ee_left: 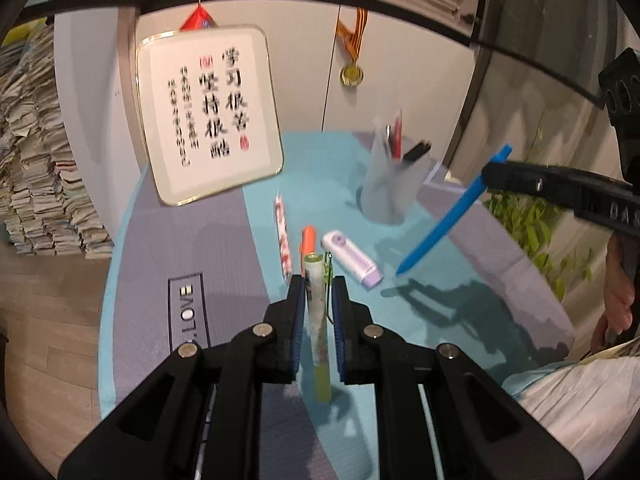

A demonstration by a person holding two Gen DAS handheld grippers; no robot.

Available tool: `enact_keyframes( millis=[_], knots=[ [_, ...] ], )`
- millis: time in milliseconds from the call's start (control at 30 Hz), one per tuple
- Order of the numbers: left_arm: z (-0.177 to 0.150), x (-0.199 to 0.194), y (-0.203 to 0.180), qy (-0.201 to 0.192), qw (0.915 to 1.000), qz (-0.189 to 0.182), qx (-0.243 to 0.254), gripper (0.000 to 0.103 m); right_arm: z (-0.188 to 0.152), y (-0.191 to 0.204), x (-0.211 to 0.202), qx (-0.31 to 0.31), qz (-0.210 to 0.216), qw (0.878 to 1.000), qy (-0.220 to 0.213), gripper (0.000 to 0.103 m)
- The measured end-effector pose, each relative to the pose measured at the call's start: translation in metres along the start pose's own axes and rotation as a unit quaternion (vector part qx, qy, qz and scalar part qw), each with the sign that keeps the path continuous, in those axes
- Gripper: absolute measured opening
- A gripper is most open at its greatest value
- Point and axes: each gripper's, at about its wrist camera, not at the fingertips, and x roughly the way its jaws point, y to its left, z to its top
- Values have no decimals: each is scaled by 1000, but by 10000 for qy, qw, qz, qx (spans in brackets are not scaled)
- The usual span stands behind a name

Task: Organize stationery
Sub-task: 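Lift the green-and-white pen with the left tool while the right tool lifts the blue pen, then lower the blue pen into the frosted cup and open the right tool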

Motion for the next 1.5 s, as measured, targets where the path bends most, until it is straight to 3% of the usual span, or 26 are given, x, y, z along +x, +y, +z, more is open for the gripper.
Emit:
enact_keyframes(
  millis=[100,333,467,667,900,1067,1500],
  knots=[
    [3,-7,-3,-143,9999,-1,-4,10,13,-13,-20,236,-164,9986,-441,14],
    [4,-9,-4,-248,9997,-72,-49,7,40,-48,-41,851,-1124,9809,-1340,14],
    [3,-8,-3,-244,9997,-50,-23,7,50,-59,-30,1069,-1118,9772,-1452,14],
    [4,-7,3,-268,9996,-51,-106,7,62,-61,-13,1006,-1429,9717,-1591,14],
    [7,-9,8,-348,9992,-112,-143,7,63,-64,18,799,-1811,9702,-1395,14],
    [7,-5,6,-304,9993,-138,-138,7,57,-75,42,894,-1833,9728,-1098,14],
    [8,-2,3,-230,9996,-119,-137,7,39,-91,71,1232,-1456,9809,-378,14]
  ],
)
